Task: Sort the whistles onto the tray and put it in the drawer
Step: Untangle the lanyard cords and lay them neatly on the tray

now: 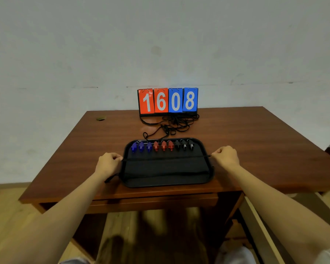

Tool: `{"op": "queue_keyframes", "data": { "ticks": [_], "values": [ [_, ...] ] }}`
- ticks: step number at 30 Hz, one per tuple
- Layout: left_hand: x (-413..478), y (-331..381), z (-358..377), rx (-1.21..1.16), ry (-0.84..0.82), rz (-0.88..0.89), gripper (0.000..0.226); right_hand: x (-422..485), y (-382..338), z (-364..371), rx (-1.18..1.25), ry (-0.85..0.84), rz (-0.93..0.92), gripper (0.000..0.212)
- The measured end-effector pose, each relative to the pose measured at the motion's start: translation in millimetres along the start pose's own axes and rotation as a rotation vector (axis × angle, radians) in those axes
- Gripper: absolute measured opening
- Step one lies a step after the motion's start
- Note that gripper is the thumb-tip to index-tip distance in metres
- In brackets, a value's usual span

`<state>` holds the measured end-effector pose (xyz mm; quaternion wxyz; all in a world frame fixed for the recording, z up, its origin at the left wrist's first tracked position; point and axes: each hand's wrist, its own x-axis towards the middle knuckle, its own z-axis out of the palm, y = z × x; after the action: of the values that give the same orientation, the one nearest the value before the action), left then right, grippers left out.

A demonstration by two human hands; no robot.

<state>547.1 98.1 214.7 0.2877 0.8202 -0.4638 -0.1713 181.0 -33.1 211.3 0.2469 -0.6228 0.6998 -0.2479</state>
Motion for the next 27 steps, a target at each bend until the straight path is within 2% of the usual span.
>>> {"op": "queue_keyframes", "data": {
  "ticks": [2, 5, 11, 17, 23, 27],
  "values": [
    [-3, -3, 3, -0.017, 0.017, -0.035, 0.013, -6, 5, 2, 0.012, -0.024, 0.018, 0.044],
    [-8, -8, 5, 0.007, 0.026, -0.065, 0.016, -10, 14, 6, 0.013, -0.049, 0.024, 0.045],
    [-13, -13, 11, 0.037, 0.028, -0.039, 0.013, -9, 28, 11, 0.010, -0.127, -0.004, 0.029],
    [-13, -17, 18, 0.161, 0.100, -0.037, 0.012, -7, 32, 17, -0.048, -0.119, -0.060, 0.027],
    [-11, -19, 21, 0.221, 0.113, -0.044, 0.013, -8, 31, 19, -0.133, -0.067, -0.186, 0.030],
    [-13, -22, 22, 0.304, 0.124, -0.033, 0.011, -11, 31, 18, -0.272, -0.071, -0.270, 0.013]
  ]
}}
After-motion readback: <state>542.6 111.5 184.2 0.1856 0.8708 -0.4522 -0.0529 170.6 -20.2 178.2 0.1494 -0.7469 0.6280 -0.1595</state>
